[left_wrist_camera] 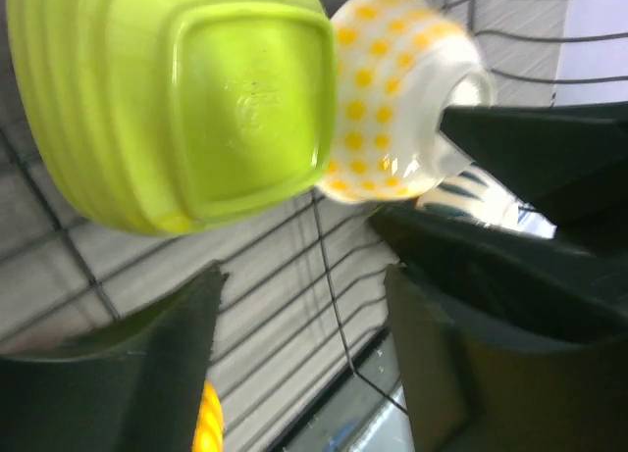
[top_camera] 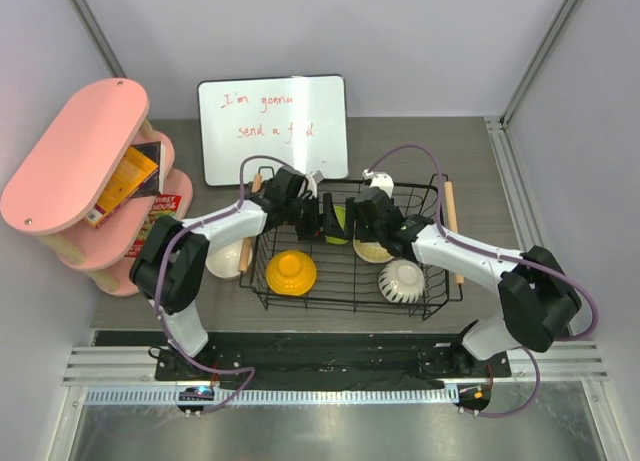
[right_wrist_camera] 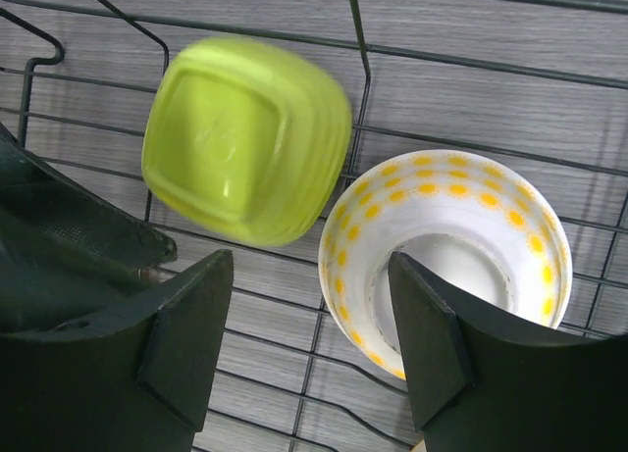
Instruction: Unload the bowls from the dish rack
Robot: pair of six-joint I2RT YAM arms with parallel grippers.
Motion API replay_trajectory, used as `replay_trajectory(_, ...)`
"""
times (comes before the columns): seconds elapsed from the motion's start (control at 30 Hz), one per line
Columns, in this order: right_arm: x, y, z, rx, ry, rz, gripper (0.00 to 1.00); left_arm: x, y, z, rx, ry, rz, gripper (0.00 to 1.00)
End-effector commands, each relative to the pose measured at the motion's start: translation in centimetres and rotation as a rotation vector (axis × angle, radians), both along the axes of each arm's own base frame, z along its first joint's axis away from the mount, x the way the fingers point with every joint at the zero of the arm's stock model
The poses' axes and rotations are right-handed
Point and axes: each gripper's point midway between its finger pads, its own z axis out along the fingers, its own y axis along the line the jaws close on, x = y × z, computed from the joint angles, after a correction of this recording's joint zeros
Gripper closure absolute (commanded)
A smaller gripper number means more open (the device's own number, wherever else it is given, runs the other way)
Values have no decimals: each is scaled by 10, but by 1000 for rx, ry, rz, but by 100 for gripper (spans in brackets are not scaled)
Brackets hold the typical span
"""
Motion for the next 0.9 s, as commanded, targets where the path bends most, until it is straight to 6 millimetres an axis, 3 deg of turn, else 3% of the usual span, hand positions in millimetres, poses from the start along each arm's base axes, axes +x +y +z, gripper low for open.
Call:
replay_trajectory(0.0, -25, 6, -28, 20, 123, 37, 30, -10, 10, 8, 42, 19, -6, 25)
replay_trajectory(0.17, -20, -2, -20, -9, 79, 18, 29, -5, 20, 8, 94, -17, 30, 17)
replay_trajectory(0.4, -7, -7, -5, -57, 36, -11, 29, 10, 30, 40, 112, -107, 92, 16)
replay_trajectory(0.57, 2, -5, 7, -66, 16, -16, 29, 25, 44, 52, 144, -166, 150, 12)
replay_trajectory(0.63, 7, -2, 10, -79, 11, -9, 29, 28, 42, 46, 143, -148, 143, 12)
replay_trajectory(0.87, 14, 2, -9, -121, 54, -23, 29, 51, 34, 26, 175, -121, 130, 13)
